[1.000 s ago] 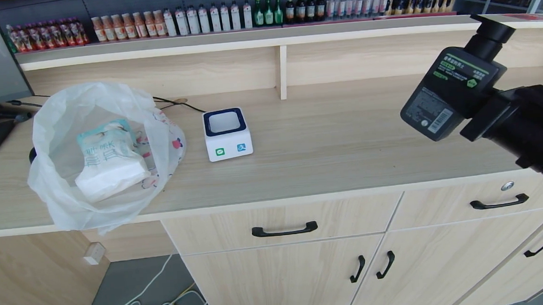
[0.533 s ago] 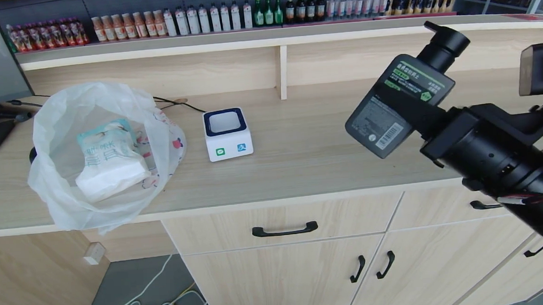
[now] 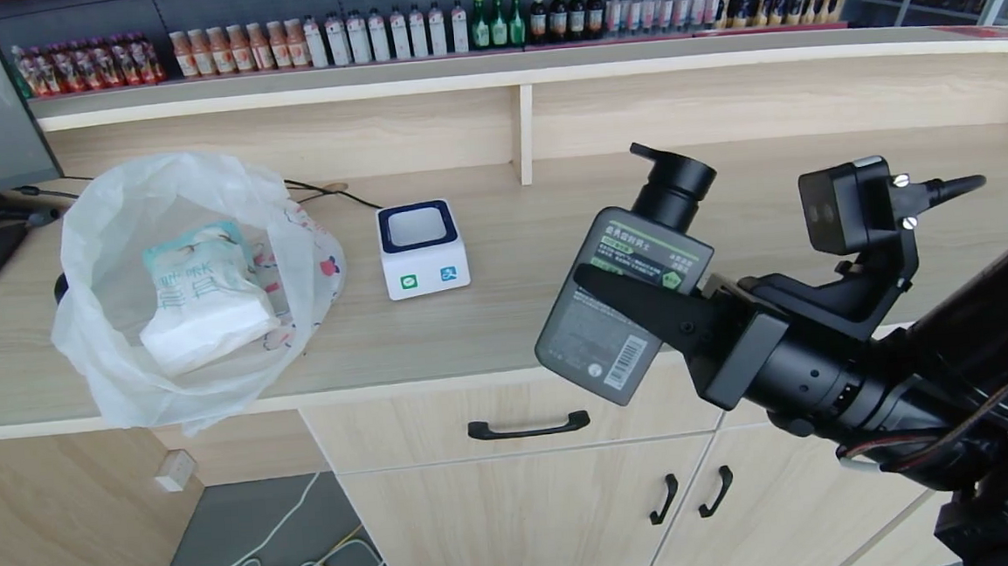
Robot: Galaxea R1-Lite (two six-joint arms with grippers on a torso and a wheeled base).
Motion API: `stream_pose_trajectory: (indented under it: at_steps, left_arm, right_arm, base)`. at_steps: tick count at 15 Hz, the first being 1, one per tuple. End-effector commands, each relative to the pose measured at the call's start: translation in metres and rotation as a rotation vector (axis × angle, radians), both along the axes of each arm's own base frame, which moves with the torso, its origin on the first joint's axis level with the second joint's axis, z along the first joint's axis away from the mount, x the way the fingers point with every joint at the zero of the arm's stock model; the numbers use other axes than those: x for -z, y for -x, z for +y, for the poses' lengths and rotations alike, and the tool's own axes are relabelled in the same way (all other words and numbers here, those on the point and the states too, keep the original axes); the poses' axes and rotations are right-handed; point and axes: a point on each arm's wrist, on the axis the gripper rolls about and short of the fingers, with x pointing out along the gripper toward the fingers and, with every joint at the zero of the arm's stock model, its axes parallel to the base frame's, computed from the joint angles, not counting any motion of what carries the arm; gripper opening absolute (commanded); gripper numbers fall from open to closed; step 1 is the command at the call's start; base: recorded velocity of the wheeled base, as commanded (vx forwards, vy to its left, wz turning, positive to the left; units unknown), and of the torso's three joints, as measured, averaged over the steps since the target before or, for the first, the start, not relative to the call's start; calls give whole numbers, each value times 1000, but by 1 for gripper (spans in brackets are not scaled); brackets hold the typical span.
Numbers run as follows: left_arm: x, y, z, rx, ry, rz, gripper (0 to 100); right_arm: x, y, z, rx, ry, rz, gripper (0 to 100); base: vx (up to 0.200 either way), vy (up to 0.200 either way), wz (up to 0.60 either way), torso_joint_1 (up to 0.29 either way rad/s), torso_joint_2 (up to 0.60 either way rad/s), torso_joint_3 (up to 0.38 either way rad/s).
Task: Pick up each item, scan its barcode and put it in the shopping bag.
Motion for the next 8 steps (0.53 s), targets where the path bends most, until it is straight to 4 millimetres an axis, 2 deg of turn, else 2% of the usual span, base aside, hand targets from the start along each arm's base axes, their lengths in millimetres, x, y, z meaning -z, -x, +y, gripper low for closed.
stream_pose_trajectory:
  at_steps: [1,8]
  left_arm:
    - [0,0,0,0,0,0,100]
    - [0,0,0,0,0,0,100]
  right_arm:
    - [4,-2,3,-6,9,12,0]
    - [7,-4,7,-55,30,3,0]
  base:
    - [0,0,0,0,0,0]
    - [0,0,0,0,0,0]
